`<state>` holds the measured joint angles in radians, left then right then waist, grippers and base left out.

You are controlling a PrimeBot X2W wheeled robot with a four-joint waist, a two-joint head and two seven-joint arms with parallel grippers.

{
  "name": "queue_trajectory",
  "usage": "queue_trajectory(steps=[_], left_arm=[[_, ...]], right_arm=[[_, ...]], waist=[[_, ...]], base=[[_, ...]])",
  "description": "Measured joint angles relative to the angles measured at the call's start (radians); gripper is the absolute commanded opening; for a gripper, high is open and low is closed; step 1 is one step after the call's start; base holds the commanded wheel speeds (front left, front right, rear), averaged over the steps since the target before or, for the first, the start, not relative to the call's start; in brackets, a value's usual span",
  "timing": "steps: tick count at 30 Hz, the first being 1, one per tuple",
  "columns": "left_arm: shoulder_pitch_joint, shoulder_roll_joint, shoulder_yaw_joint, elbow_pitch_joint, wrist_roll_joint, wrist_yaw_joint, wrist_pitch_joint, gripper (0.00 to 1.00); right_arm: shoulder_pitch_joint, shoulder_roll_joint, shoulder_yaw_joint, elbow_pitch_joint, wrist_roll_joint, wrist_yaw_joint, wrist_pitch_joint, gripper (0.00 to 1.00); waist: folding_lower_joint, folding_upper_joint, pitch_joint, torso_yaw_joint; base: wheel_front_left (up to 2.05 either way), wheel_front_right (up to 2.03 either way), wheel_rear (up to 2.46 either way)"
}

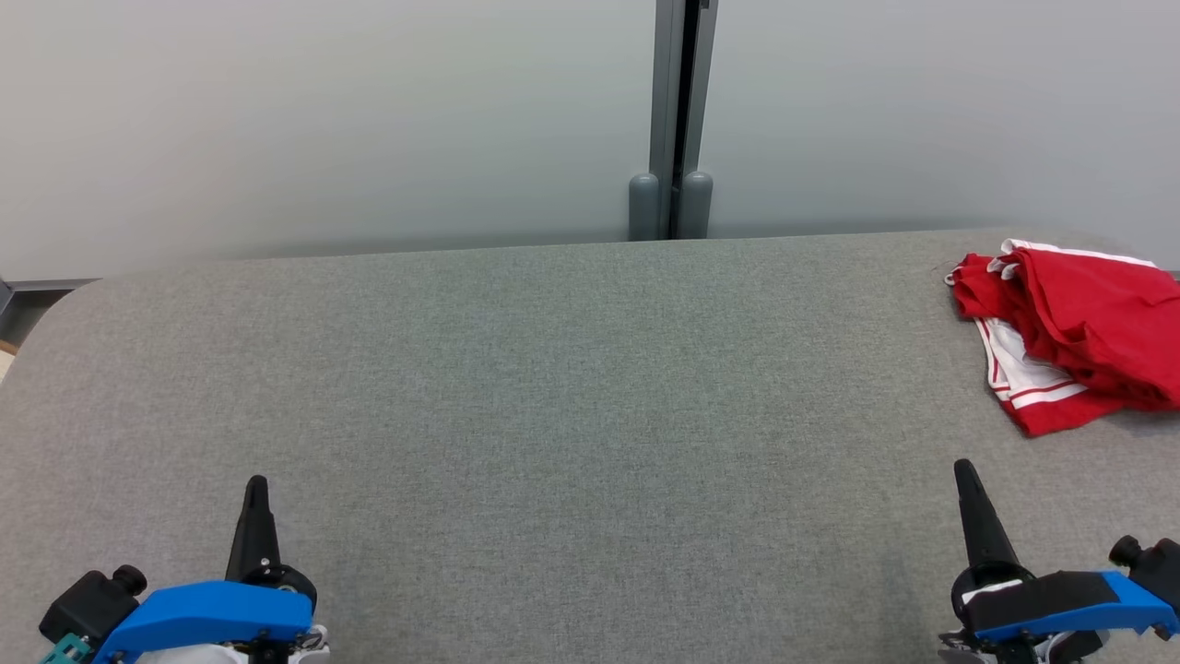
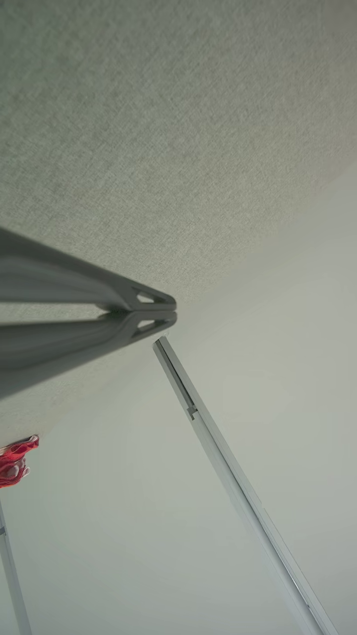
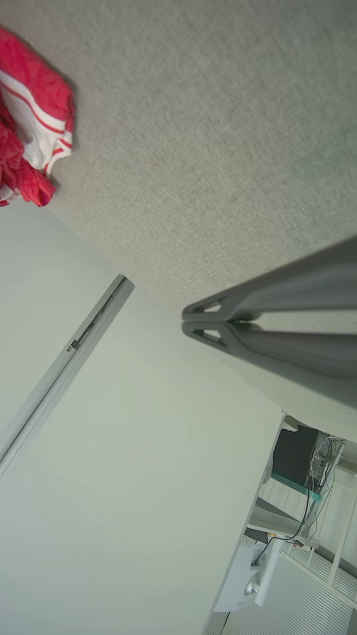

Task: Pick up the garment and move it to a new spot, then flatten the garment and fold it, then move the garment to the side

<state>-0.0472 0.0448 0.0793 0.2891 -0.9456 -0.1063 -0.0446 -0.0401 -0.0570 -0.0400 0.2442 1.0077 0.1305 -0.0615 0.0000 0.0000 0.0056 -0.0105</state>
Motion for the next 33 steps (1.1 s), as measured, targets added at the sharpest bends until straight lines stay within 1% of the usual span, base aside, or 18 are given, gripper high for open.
queue_trajectory(steps=[17, 33], left_arm=[[-0.015, 0.001, 0.009, -0.012, -0.194, -0.005, 0.045, 0.00], [-0.028, 0.002, 0.017, -0.022, -0.350, -0.009, 0.084, 0.00]], right_arm=[[-0.017, -0.001, -0.016, 0.000, 0.179, 0.000, 0.049, 0.00], [-0.030, -0.001, -0.031, 0.000, 0.324, 0.000, 0.087, 0.00]], waist=[[0.0000, 0.0000, -0.001, 0.002], [0.0000, 0.0000, -0.001, 0.005]], base=[[0.00, 0.00, 0.00], [0.00, 0.00, 0.00]])
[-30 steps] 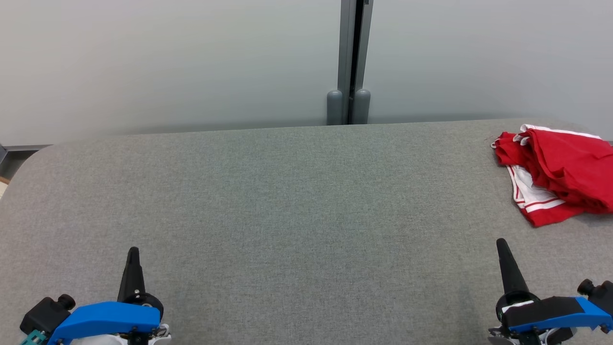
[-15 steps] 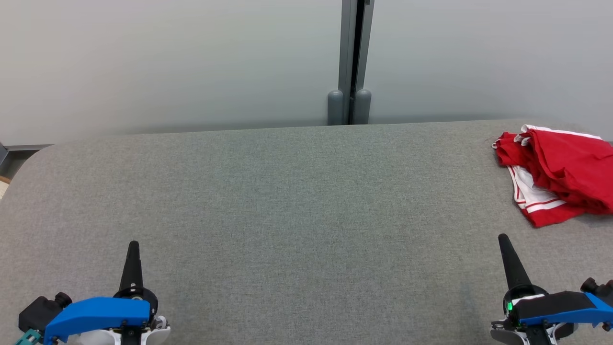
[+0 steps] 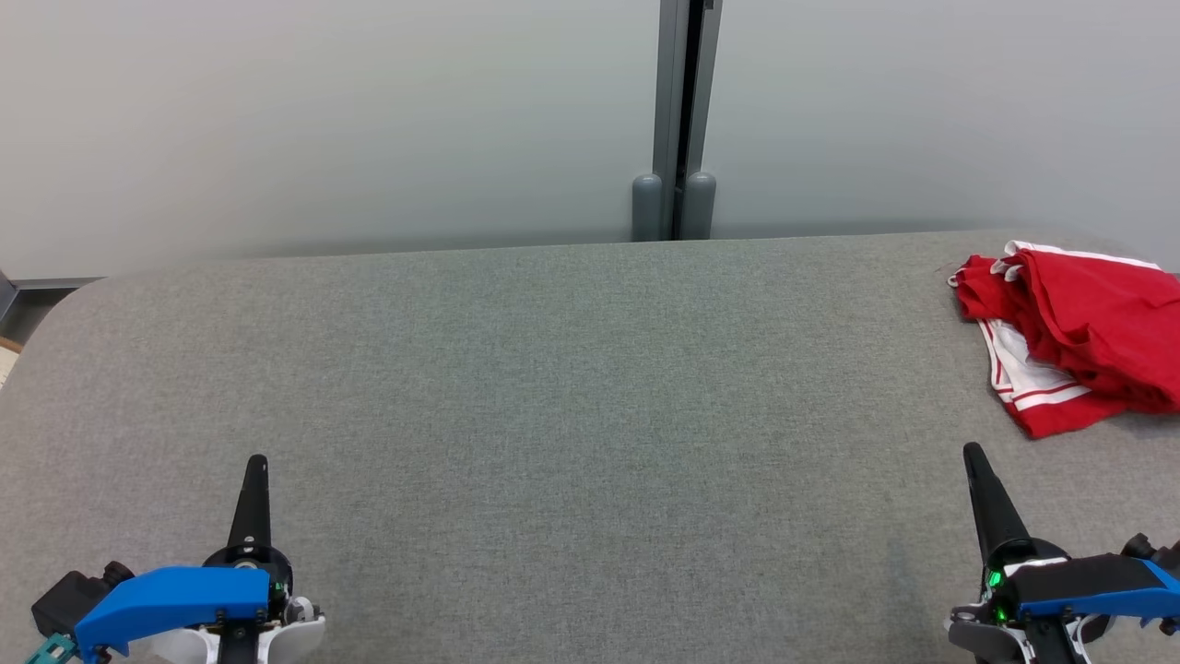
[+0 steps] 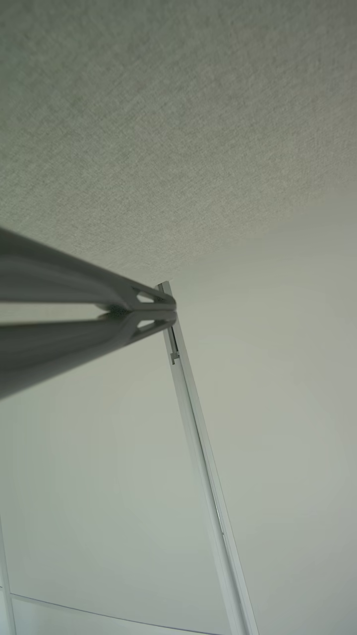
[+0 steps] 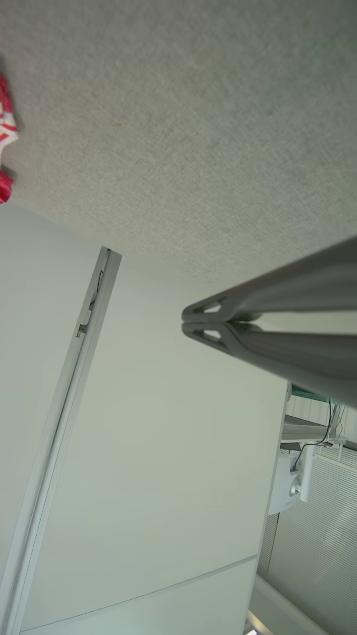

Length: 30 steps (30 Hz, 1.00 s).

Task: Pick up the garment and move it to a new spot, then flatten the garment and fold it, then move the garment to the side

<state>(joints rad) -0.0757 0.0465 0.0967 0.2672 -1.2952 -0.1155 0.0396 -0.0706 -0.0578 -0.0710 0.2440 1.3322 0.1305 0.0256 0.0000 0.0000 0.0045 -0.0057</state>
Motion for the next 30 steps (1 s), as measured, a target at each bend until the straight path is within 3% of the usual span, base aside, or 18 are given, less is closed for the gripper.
queue_trajectory(steps=[30], left_arm=[[-0.021, 0.001, 0.013, -0.016, -0.246, -0.008, 0.058, 0.00]], right_arm=[[-0.025, 0.000, -0.024, 0.000, 0.224, 0.000, 0.061, 0.00]], waist=[[0.0000, 0.0000, -0.001, 0.004]], base=[[0.00, 0.00, 0.00]])
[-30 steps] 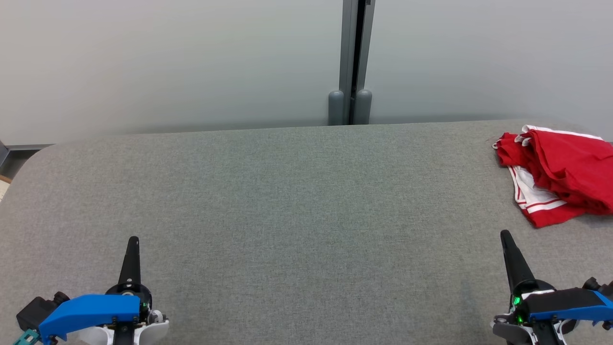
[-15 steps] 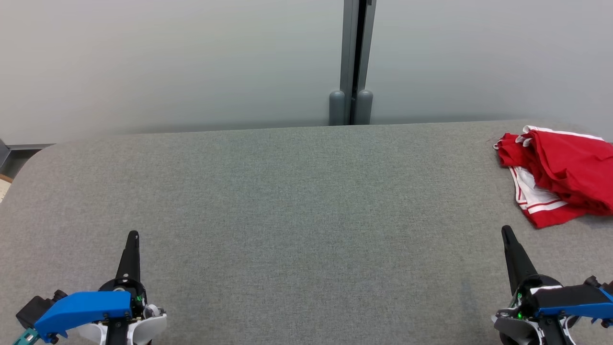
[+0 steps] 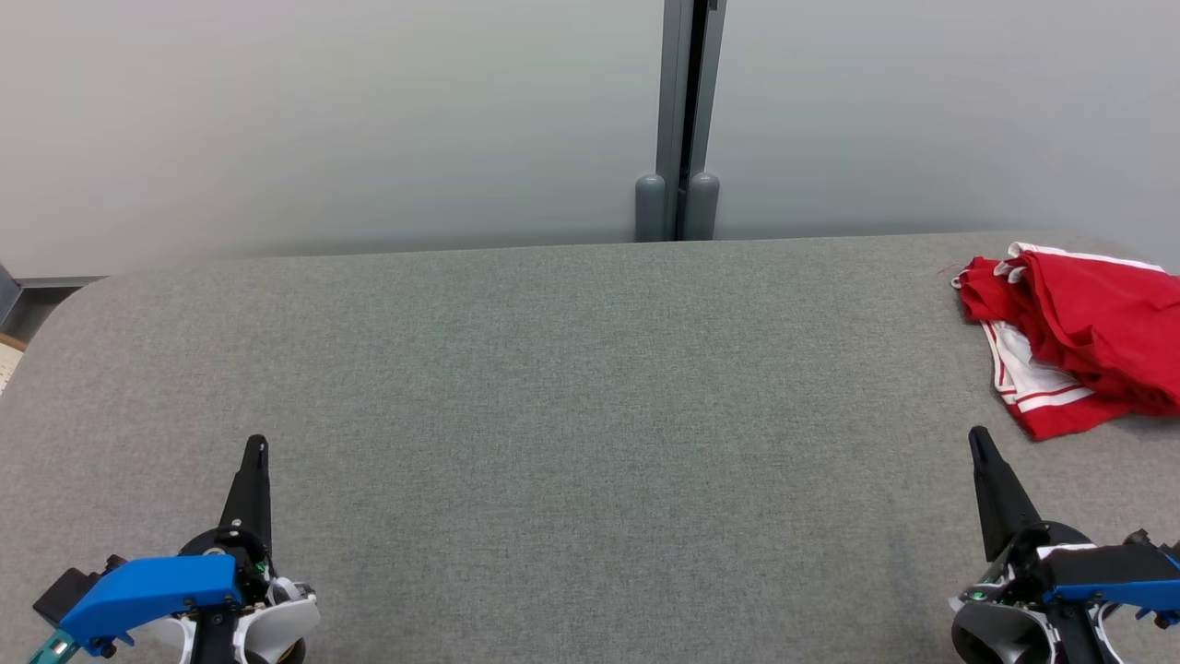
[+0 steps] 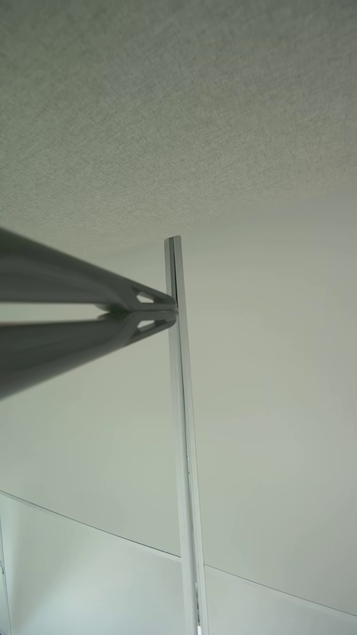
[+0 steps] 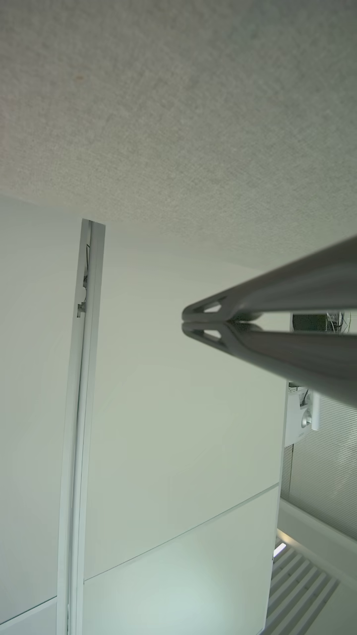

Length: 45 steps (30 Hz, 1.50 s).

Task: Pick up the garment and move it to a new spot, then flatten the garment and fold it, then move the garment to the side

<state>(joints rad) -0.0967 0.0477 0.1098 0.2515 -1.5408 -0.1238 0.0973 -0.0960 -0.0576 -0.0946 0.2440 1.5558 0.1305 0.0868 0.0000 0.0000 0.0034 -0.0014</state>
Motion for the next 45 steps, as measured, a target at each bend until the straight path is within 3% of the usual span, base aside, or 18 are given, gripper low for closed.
queue_trajectory(steps=[10, 45], left_arm=[[-0.005, 0.001, 0.003, -0.004, -0.070, -0.002, 0.016, 0.00], [-0.007, 0.001, 0.004, -0.005, -0.071, -0.006, 0.017, 0.00]], right_arm=[[-0.005, 0.000, -0.007, 0.000, 0.063, 0.000, 0.019, 0.00], [-0.007, 0.002, -0.012, 0.000, 0.064, 0.000, 0.022, 0.00]], waist=[[0.0000, 0.0000, 0.000, 0.001], [0.0000, 0.0000, 0.000, 0.001]], base=[[0.00, 0.00, 0.00], [0.00, 0.00, 0.00]])
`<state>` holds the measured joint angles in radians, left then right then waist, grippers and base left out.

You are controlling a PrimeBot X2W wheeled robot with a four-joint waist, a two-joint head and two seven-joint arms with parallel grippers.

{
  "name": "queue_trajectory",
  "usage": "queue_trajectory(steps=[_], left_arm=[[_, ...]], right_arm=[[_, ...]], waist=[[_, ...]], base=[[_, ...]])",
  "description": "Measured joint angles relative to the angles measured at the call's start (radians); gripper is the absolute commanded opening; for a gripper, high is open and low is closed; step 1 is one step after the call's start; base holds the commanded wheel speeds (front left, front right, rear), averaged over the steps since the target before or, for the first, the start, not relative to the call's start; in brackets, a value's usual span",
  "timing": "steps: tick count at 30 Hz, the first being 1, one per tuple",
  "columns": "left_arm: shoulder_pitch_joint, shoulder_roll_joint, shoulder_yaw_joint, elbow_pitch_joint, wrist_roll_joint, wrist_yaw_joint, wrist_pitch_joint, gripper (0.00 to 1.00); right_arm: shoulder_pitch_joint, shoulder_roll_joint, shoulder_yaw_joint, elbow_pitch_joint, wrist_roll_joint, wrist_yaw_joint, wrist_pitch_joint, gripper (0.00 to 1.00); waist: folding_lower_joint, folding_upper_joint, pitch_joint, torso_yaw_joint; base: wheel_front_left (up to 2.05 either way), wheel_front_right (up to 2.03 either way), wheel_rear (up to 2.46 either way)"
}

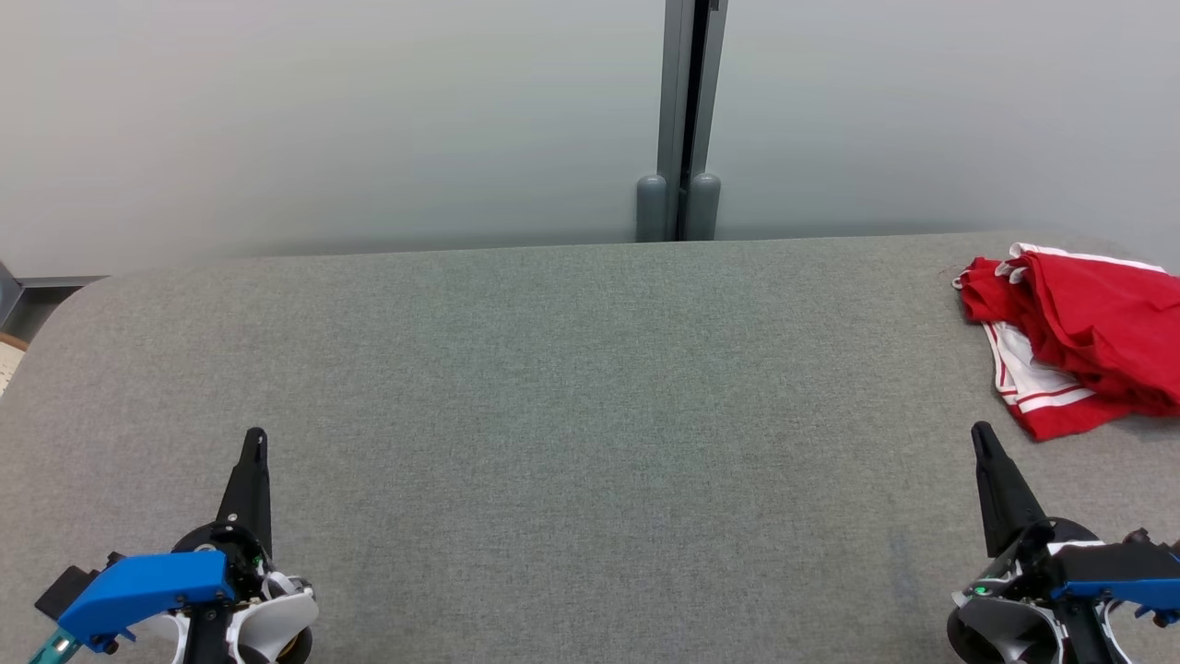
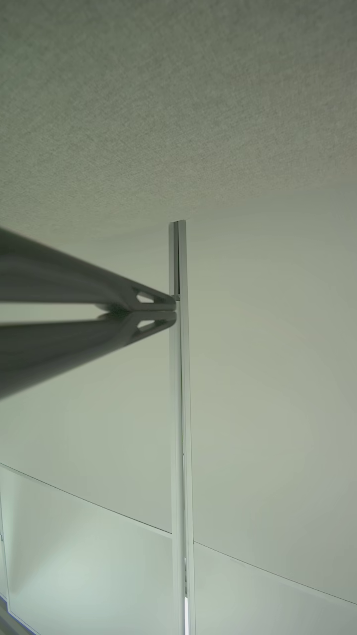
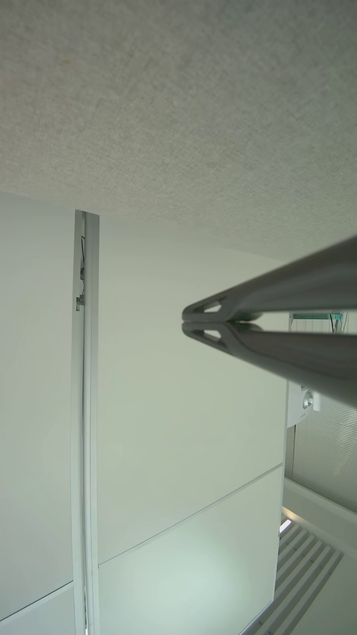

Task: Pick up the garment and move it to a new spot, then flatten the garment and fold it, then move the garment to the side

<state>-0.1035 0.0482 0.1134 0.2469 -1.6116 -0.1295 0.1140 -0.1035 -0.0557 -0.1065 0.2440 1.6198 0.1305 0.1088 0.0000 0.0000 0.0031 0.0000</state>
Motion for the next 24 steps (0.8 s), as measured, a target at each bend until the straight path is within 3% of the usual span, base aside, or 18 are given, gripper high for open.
queue_trajectory(steps=[24], left_arm=[[0.000, 0.000, 0.000, 0.000, 0.000, 0.000, 0.000, 0.00]], right_arm=[[0.000, 0.001, -0.002, 0.000, -0.003, 0.000, 0.002, 0.00]], waist=[[0.0000, 0.0000, 0.000, 0.000]], base=[[0.00, 0.00, 0.00]])
